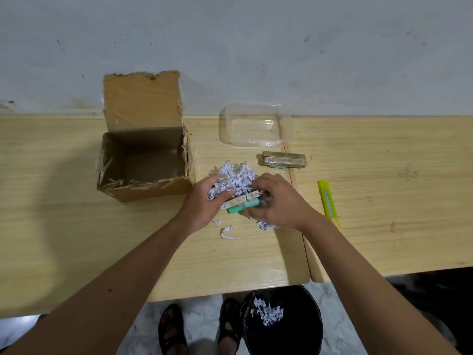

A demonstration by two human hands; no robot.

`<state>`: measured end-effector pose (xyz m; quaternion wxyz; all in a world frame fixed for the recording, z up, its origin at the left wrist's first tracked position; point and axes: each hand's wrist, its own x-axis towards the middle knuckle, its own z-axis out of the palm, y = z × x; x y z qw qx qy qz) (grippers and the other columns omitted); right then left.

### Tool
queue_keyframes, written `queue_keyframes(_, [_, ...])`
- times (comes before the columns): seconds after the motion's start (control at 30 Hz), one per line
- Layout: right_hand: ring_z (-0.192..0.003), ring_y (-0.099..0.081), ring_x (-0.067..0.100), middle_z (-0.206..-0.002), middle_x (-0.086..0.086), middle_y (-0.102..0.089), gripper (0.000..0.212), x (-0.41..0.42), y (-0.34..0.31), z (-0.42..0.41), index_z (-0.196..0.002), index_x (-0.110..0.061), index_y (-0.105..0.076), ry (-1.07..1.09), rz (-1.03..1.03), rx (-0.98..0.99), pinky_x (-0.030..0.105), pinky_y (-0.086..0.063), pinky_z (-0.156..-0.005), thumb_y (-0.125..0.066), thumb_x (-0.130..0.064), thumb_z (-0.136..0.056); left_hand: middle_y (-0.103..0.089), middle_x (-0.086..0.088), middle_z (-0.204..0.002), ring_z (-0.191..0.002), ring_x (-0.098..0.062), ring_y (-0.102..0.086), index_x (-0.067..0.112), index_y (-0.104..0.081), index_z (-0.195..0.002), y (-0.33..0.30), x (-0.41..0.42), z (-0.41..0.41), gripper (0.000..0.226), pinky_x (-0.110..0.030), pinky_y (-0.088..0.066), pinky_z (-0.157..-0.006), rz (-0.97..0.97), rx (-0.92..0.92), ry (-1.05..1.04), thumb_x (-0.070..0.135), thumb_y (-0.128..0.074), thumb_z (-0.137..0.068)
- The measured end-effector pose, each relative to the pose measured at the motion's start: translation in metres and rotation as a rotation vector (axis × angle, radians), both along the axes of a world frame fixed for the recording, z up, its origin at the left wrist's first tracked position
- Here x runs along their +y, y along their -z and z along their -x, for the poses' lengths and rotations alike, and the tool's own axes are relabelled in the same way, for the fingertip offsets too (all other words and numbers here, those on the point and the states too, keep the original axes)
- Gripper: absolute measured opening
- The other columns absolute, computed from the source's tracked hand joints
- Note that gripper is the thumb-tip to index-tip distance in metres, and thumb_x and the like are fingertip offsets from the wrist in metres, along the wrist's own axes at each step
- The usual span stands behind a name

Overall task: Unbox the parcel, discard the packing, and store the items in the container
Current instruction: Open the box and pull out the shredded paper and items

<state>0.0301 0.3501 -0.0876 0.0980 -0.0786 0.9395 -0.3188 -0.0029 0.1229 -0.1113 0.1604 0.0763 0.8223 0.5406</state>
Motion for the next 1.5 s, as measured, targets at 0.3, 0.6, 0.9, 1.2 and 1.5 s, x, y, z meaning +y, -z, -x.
queue_keyframes(0.3, [-0.086, -0.065, 0.01, -0.104, -0.004, -0.069, 0.026, -0.004, -0.021, -0.011, -0.105, -0.019, -0.078, 0.126, 0.288, 0.242, 0.018, -0.049, -0.075, -0.083, -0.009, -0.082, -0.072, 0.01, -0.126, -0.118, -0.002, -0.064, 0.019, -0.067, -0.132, 0.0, 0.0, 0.001, 0.041, -0.016, -0.047, -0.097, -0.002, -0.017, 0.001, 0.035, -0.073, -0.095])
queue_keyframes(0.6, [-0.105, -0.06, 0.02, -0.108, -0.006, -0.069, 0.033, -0.006, -0.006, -0.004, -0.111, -0.021, -0.077, -0.017, 0.027, 0.166, 0.035, -0.051, -0.09, -0.085, -0.024, -0.079, -0.068, 0.015, -0.118, -0.105, 0.023, -0.053, 0.02, -0.067, -0.127, -0.001, 0.001, 0.0, 0.034, 0.004, -0.038, -0.081, 0.031, -0.012, 0.001, 0.03, -0.073, -0.096])
queue_keyframes(0.9, [-0.093, -0.044, 0.02, -0.106, -0.008, -0.063, 0.049, -0.007, 0.003, 0.007, -0.113, -0.022, -0.071, -0.14, -0.21, 0.165, 0.026, -0.033, -0.084, -0.083, -0.044, -0.071, -0.069, 0.011, -0.125, -0.116, -0.001, -0.062, 0.021, -0.067, -0.127, -0.005, 0.0, 0.0, 0.034, -0.018, -0.046, -0.096, 0.006, -0.029, 0.005, 0.033, -0.073, -0.095])
queue_keyframes(1.2, [-0.091, -0.037, 0.012, -0.101, -0.021, -0.057, 0.045, 0.005, -0.027, -0.022, -0.11, -0.024, -0.073, -0.073, 0.013, 0.252, 0.015, -0.033, -0.082, -0.074, -0.051, -0.074, -0.059, 0.013, -0.126, -0.12, -0.005, -0.053, 0.014, -0.062, -0.134, -0.009, 0.0, 0.0, 0.041, -0.024, -0.041, -0.097, 0.018, -0.092, 0.0, 0.037, -0.064, -0.101])
queue_keyframes(1.5, [-0.094, -0.051, 0.0, -0.101, -0.018, -0.066, 0.041, 0.041, -0.056, -0.032, -0.108, -0.024, -0.074, 0.139, 0.068, 0.245, 0.007, -0.035, -0.077, -0.091, -0.025, -0.071, -0.064, 0.012, -0.132, -0.123, 0.005, -0.055, 0.017, -0.063, -0.134, -0.008, 0.0, -0.001, 0.044, -0.025, -0.04, -0.104, 0.035, -0.089, -0.009, 0.039, -0.069, -0.096])
